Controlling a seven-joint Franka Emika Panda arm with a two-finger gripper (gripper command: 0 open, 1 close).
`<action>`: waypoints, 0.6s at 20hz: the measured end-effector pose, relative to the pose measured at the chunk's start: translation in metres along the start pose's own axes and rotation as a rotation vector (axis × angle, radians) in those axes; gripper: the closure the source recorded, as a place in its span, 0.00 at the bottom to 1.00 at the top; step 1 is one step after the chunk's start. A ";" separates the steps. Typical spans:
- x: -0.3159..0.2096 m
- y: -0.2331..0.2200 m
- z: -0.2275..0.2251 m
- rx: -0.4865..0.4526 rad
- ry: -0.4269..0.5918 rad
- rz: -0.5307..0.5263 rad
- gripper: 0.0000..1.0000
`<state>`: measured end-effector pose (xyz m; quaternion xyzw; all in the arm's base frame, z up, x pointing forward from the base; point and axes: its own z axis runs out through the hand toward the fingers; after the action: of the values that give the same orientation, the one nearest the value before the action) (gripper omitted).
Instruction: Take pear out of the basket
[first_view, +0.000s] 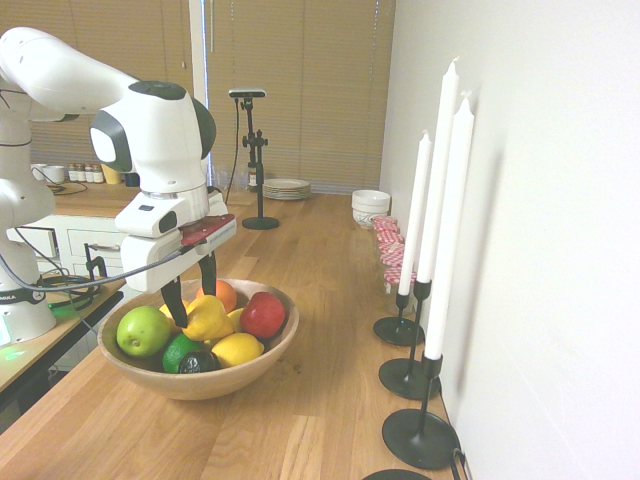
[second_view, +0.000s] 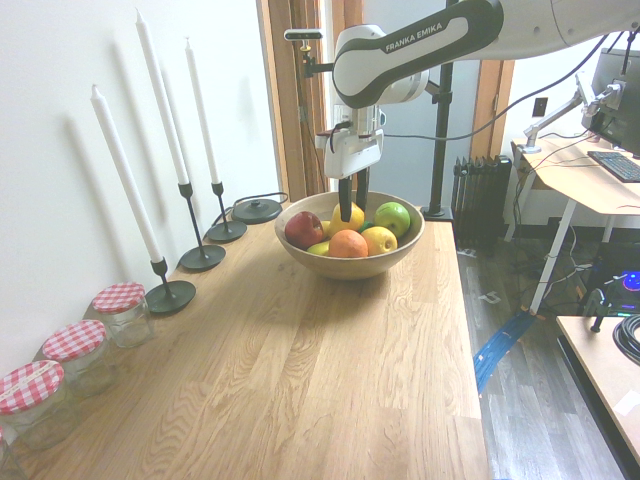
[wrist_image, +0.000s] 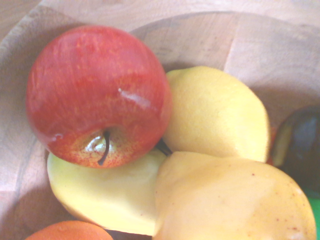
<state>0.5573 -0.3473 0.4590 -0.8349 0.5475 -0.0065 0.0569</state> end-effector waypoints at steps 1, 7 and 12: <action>-0.001 0.000 -0.004 0.005 0.004 -0.001 1.00; -0.008 0.001 -0.031 0.033 0.028 -0.008 1.00; -0.012 -0.001 -0.040 0.042 0.034 -0.015 1.00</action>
<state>0.5500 -0.3393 0.4996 -0.8374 0.5417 -0.0326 0.0651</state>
